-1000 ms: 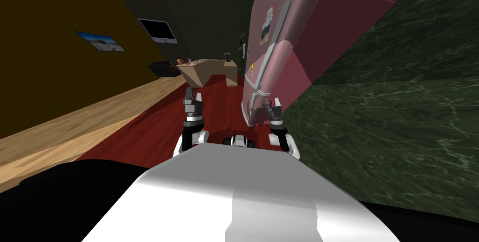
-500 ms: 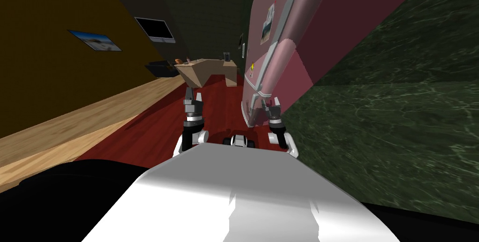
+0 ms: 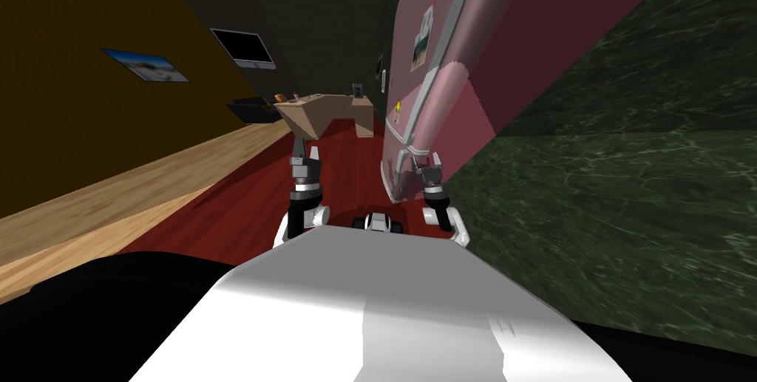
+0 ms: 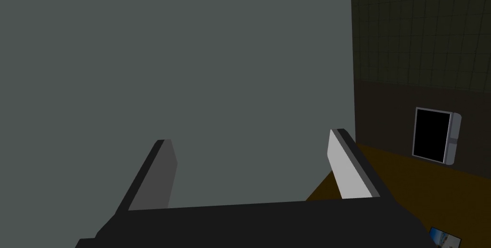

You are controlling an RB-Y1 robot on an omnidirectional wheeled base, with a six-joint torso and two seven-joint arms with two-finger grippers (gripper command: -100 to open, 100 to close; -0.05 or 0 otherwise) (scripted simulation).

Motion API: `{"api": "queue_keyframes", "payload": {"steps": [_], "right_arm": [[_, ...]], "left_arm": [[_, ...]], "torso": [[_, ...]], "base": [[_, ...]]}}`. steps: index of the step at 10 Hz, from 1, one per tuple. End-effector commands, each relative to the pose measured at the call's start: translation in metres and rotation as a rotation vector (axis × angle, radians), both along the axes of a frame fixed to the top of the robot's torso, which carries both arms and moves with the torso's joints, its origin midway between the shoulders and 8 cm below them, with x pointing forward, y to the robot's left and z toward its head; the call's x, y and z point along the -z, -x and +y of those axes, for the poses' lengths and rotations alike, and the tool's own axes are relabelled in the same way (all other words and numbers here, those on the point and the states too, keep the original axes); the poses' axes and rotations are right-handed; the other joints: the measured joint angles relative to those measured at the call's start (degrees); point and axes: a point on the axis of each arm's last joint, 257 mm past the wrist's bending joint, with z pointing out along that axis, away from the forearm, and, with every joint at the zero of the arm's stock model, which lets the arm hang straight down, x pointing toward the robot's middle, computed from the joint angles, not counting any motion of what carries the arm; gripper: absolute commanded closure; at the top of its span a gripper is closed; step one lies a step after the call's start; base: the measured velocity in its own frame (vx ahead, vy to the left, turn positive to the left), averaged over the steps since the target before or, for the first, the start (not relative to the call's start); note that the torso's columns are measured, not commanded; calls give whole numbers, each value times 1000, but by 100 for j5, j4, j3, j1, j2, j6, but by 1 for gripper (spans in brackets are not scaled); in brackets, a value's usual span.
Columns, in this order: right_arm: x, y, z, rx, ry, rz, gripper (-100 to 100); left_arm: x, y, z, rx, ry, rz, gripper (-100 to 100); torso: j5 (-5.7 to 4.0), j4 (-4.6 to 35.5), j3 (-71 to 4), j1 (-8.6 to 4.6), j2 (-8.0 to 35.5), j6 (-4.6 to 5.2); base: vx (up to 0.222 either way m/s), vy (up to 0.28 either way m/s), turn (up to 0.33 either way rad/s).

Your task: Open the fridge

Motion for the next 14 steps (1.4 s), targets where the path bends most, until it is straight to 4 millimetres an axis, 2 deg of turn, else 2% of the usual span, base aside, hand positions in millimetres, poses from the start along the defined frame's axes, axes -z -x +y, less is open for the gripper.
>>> {"api": "queue_keyframes", "payload": {"steps": [1, 14], "right_arm": [[5, -7, 2, 51, 80, -10, -100], [29, -41, 6, 269, 449, -55, -100]], "left_arm": [[0, 0, 0, 0, 0, 0, 0], [0, 0, 0, 0, 0, 0, 0]], "torso": [[0, 0, -1, 1, -3, 0], [0, 0, 0, 1, -2, 0]], "base": [[76, 19, -14], [57, 9, -16]]}}
